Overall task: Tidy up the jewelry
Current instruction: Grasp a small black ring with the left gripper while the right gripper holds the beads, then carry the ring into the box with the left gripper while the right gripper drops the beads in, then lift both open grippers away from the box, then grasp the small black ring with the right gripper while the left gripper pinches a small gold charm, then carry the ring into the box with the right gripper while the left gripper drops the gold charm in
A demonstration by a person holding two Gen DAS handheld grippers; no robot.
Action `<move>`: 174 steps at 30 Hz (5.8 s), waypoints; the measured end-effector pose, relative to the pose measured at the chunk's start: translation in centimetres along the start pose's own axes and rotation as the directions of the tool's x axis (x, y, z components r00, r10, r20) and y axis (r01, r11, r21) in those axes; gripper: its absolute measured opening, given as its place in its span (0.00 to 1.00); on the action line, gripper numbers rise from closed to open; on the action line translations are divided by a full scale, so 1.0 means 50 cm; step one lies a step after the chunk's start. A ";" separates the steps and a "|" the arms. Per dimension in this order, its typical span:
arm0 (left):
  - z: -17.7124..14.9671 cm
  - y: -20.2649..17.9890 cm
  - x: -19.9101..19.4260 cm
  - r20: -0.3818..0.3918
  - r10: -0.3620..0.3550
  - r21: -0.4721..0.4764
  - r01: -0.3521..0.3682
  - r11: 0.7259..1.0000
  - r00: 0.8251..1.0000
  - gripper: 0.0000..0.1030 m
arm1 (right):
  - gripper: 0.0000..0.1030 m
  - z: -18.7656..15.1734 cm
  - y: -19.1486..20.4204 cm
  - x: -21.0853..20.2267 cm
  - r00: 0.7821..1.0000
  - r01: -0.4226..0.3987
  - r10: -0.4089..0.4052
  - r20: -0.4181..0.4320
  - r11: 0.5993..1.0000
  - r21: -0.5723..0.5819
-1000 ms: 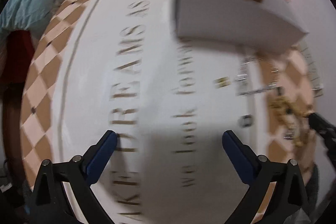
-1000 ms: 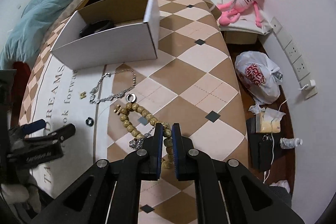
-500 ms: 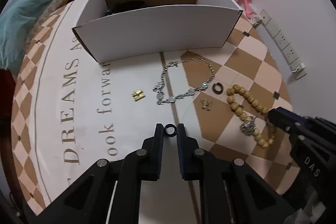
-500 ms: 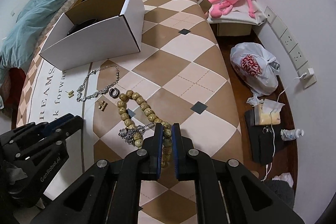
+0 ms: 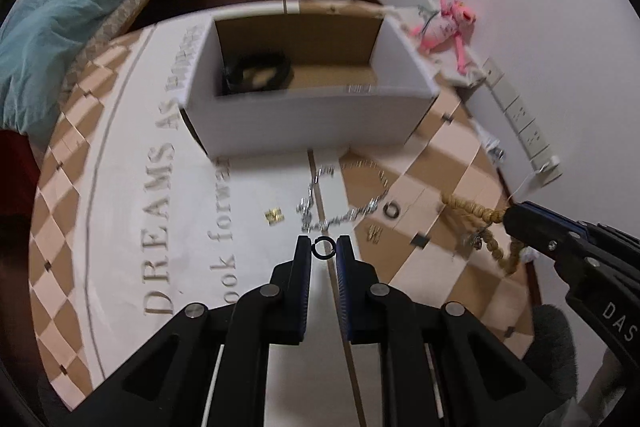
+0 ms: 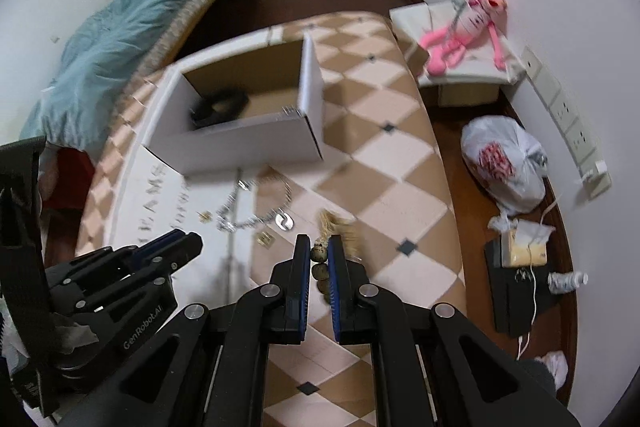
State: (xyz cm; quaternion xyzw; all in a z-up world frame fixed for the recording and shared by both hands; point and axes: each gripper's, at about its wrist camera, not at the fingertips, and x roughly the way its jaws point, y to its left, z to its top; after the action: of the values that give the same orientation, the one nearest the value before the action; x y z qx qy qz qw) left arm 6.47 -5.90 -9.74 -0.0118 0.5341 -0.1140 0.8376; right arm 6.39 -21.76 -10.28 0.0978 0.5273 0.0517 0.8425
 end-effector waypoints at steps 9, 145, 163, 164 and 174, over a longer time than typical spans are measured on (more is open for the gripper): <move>0.132 0.033 -0.093 0.078 -0.084 -0.030 0.087 0.996 0.993 0.09 | 0.09 0.154 0.047 -0.090 0.989 -0.100 0.104 0.107 0.994 -0.047; 0.162 0.017 -0.073 0.102 -0.047 -0.065 0.054 0.996 0.994 0.05 | 0.13 0.157 -0.032 0.001 0.992 -0.089 0.082 0.092 0.993 0.082; 0.317 0.113 0.049 -0.075 -0.031 -0.134 0.021 0.991 0.997 0.07 | 0.14 0.359 0.043 0.200 0.975 -0.115 0.118 -0.186 0.993 0.030; 0.321 0.117 0.053 -0.084 -0.019 -0.139 0.007 0.990 0.996 0.07 | 0.14 0.365 0.044 0.207 0.975 -0.101 0.104 -0.198 0.995 0.022; 0.329 0.151 0.036 -0.045 0.093 -0.161 -0.099 0.982 0.995 0.74 | 0.28 0.384 0.047 0.207 0.983 -0.011 0.005 -0.183 0.999 -0.034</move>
State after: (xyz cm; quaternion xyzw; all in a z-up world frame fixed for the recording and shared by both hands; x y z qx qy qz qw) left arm 23.30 -0.61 -5.36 -0.0524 0.5572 -0.0297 0.8282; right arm 28.24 -19.63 -10.70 0.0801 0.6010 0.0730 0.7919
